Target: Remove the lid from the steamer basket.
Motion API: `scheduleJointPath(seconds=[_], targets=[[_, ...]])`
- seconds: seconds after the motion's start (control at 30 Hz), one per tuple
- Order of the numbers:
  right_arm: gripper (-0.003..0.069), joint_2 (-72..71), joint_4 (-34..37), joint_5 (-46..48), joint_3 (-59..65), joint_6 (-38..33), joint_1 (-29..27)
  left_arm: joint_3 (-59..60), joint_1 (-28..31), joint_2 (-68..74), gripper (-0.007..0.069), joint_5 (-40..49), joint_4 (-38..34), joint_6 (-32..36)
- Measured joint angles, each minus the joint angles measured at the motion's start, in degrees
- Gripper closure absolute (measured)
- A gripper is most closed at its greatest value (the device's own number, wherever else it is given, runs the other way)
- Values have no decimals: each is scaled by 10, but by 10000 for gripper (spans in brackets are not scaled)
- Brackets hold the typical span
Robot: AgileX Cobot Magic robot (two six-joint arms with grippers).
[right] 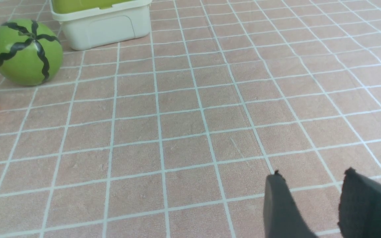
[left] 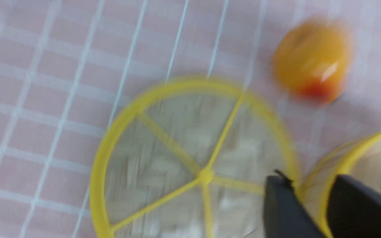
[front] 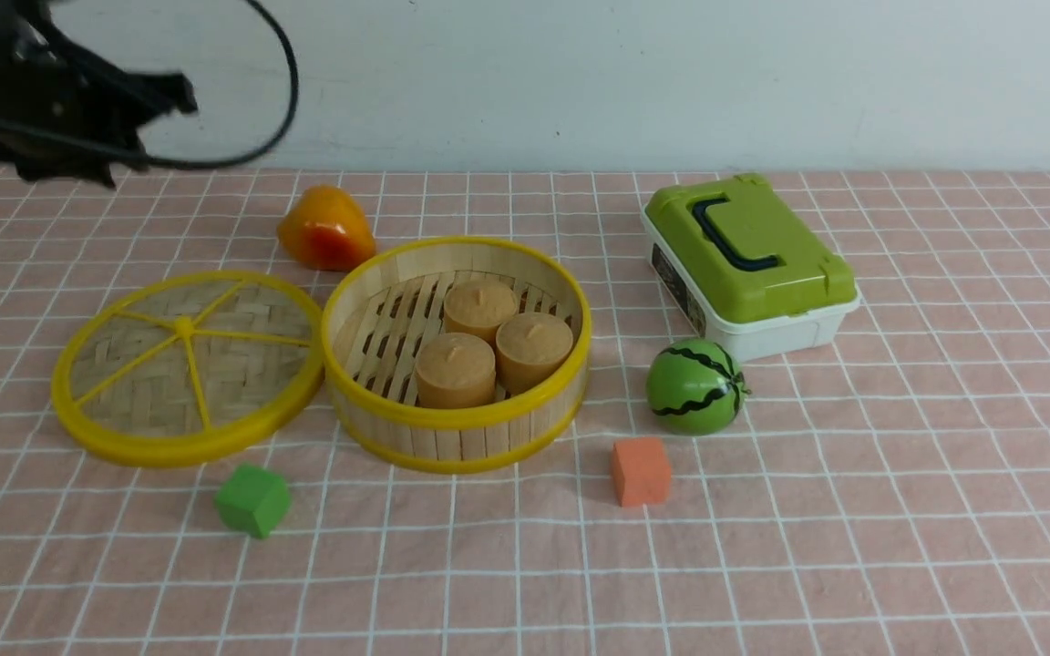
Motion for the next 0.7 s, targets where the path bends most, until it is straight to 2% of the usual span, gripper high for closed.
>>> scheduleJointPath(seconds=[0.03,0.1,0.27,0.33,0.7], targets=[[417,0,0,0,0,0,0,2,0,-14,534,-7,-1,0],[417,0,0,0,0,0,0,24,0,-87,638,-48,-3,0],[417,0,0,0,0,0,0,126,0,-260,637,-110,-4,0],[417,0,0,0,0,0,0,205,0,-339,637,-117,-5,0],[417,0,0,0,0,0,0,547,0,-625,637,-93,-29,-2]])
